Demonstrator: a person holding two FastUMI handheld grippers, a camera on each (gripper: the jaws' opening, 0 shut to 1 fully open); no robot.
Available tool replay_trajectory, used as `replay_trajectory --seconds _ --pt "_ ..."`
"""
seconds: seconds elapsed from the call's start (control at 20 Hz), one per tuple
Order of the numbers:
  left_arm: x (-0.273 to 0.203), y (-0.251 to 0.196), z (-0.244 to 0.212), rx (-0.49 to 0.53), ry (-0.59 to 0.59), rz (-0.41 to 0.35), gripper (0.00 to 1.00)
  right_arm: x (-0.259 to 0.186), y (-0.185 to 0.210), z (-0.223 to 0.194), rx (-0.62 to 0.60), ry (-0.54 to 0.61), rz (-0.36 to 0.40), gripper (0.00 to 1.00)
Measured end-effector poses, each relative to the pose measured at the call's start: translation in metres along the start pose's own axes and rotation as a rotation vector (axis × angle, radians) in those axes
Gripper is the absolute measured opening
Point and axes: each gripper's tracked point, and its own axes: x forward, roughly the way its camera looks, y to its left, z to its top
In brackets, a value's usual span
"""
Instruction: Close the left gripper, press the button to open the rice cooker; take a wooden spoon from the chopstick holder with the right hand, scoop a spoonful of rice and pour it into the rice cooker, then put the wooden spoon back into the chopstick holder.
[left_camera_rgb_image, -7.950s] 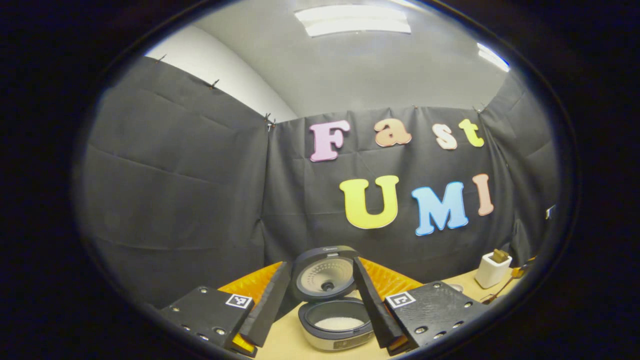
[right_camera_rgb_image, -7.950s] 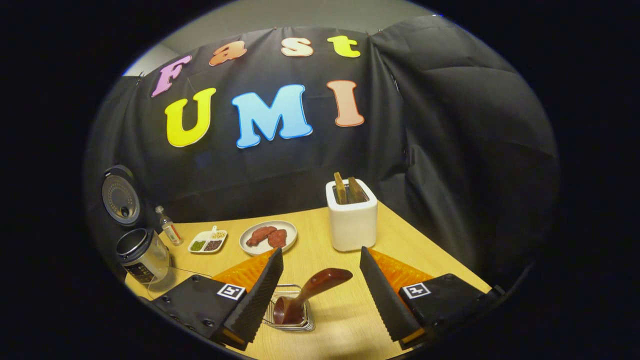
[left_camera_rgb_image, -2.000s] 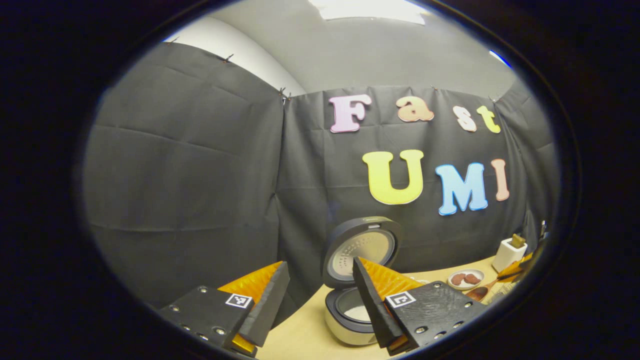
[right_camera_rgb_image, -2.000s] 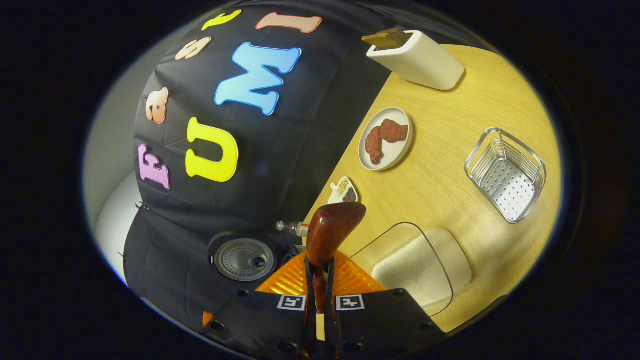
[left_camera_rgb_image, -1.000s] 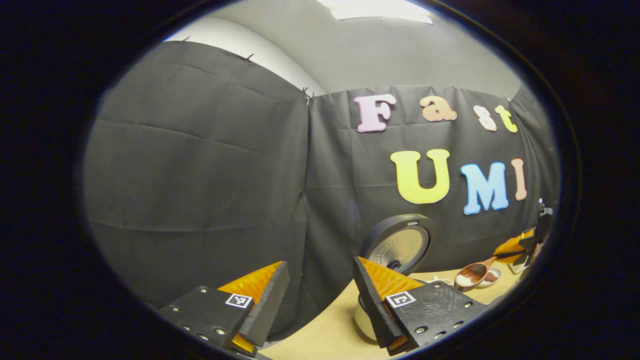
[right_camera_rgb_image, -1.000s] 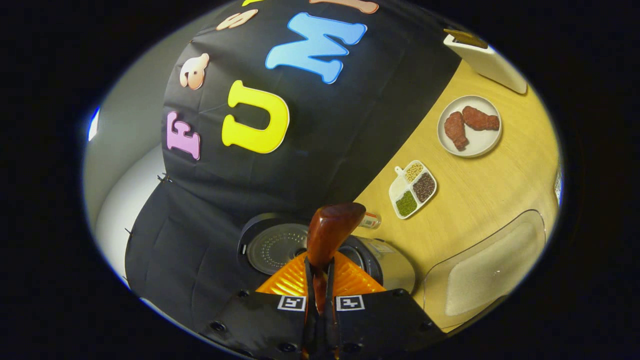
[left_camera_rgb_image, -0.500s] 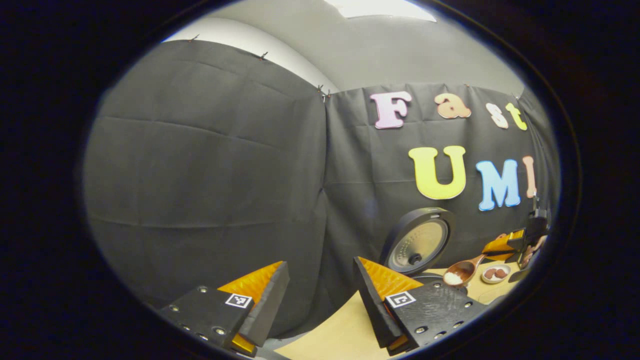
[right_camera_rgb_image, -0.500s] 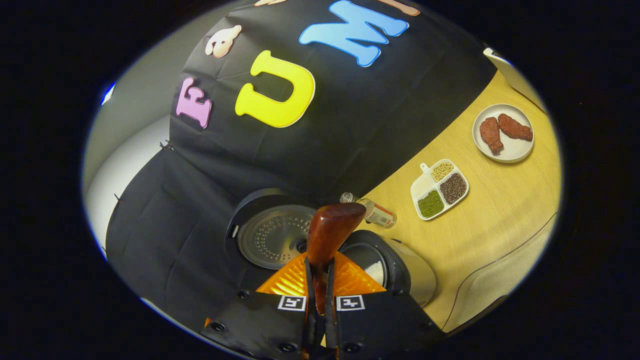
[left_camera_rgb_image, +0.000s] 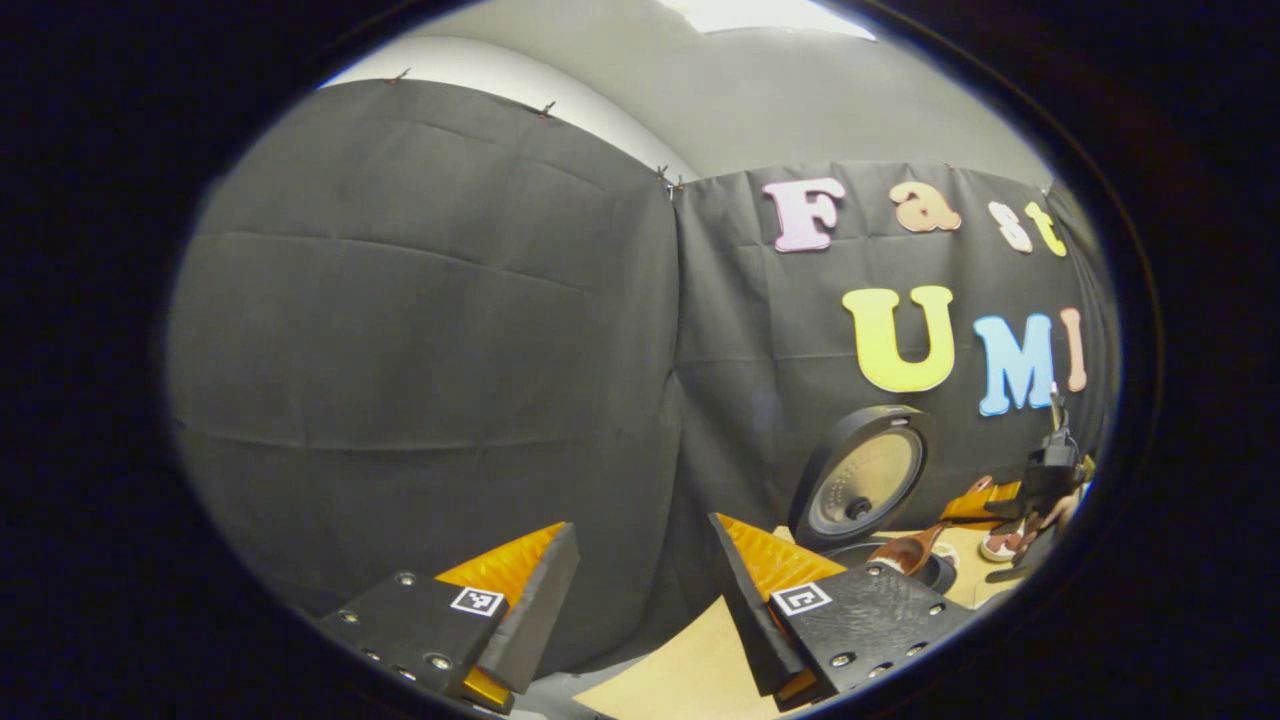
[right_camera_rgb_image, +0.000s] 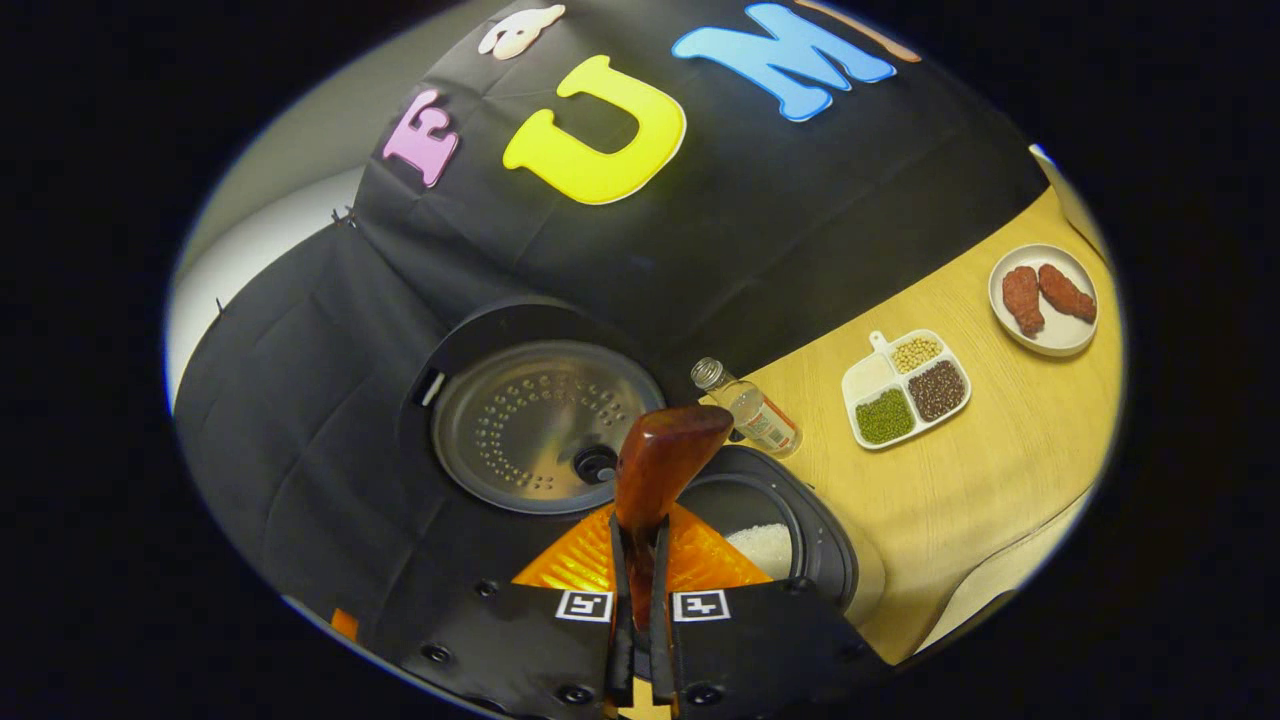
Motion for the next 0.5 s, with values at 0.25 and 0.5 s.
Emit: replay_trajectory --seconds 0.25,0.5 --pt "0.001 0.001 -0.005 0.003 0.009 0.007 0.80 0.016 0.002 -0.012 -0.151 0.003 -0.030 0.08" --pt "-0.001 0.004 -0.005 -0.003 0.026 0.017 0.80 0.028 -0.001 -0.019 -0.341 0.001 -0.052 0.08"
